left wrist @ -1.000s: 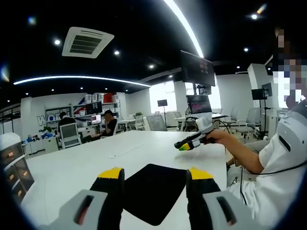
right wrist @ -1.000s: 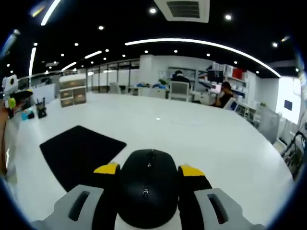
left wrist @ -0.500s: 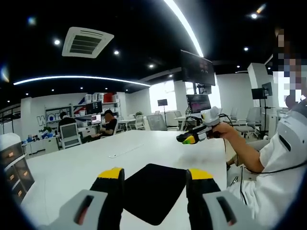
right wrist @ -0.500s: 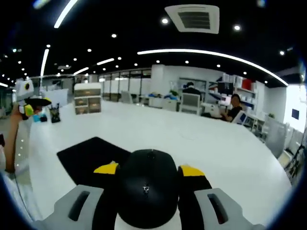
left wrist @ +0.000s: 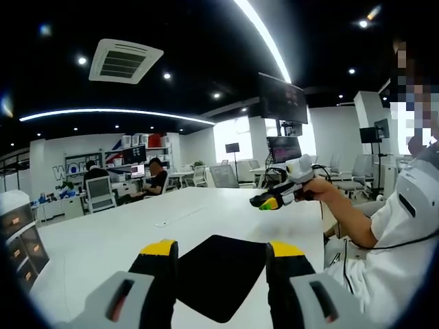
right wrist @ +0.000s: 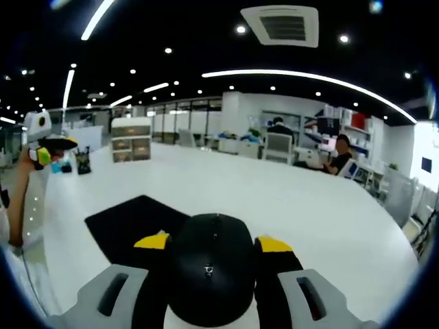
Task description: Arrange the mouse and mouse pad neatly on the desk surface
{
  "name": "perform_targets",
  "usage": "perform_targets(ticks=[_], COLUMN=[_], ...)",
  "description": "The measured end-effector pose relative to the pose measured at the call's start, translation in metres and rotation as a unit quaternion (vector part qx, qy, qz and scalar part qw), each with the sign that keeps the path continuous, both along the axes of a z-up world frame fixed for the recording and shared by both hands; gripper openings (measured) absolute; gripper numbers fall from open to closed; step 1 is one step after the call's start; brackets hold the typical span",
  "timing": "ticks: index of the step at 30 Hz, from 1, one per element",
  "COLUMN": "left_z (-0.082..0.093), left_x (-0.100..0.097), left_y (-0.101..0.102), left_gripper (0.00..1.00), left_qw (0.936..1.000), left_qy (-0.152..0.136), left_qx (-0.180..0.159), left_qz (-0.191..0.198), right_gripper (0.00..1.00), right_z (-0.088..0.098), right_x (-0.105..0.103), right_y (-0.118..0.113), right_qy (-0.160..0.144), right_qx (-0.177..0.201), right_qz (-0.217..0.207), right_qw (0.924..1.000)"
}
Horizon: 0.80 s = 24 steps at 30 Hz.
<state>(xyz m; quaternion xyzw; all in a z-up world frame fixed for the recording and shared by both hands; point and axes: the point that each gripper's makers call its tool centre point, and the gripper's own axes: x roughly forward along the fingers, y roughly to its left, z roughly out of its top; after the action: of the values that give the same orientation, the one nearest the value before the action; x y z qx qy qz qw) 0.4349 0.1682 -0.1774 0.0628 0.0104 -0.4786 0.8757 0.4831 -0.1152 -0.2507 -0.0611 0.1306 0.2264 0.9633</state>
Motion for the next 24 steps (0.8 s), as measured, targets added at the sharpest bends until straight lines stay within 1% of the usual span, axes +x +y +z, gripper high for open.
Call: perform_targets(ticks=[3, 6, 11, 15, 18, 20, 24], left_z=[0.002, 0.004, 0.006, 0.006, 0.008, 0.008, 0.011], left_x=[0.000, 0.000, 0.000, 0.001, 0.002, 0.002, 0.003], left_y=[0.002, 0.003, 0.005, 0.007, 0.007, 0.008, 0.009], left_gripper=[0.52, 0.52, 0.52, 0.52, 0.51, 0.51, 0.51], left_qw=[1.0000, 1.0000, 1.0000, 1.0000, 0.9999, 1.0000, 0.9999], left_qy=[-0.001, -0.004, -0.005, -0.005, -0.006, -0.006, -0.008], left_qx=[-0.002, -0.003, -0.007, -0.005, -0.008, -0.006, -0.011], left_qz=[0.001, 0.002, 0.002, 0.003, 0.002, 0.003, 0.003], right_gripper=[0.45, 0.45, 0.45, 0.45, 0.45, 0.45, 0.45], right_z=[0.000, 0.001, -0.001, -0.007, -0.014, -0.014, -0.016], right_x=[0.001, 0.000, 0.000, 0.002, 0.006, 0.013, 0.020], right_y=[0.008, 0.023, 0.038, 0.050, 0.063, 0.068, 0.083], right_qy=[-0.002, -0.001, 0.002, 0.009, 0.023, 0.026, 0.033], right_qx=[-0.001, 0.014, 0.013, 0.010, 0.011, 0.010, 0.004], right_qz=[0.008, 0.030, 0.045, 0.058, 0.074, 0.078, 0.098], right_qw=[1.0000, 0.9994, 0.9989, 0.9982, 0.9969, 0.9965, 0.9947])
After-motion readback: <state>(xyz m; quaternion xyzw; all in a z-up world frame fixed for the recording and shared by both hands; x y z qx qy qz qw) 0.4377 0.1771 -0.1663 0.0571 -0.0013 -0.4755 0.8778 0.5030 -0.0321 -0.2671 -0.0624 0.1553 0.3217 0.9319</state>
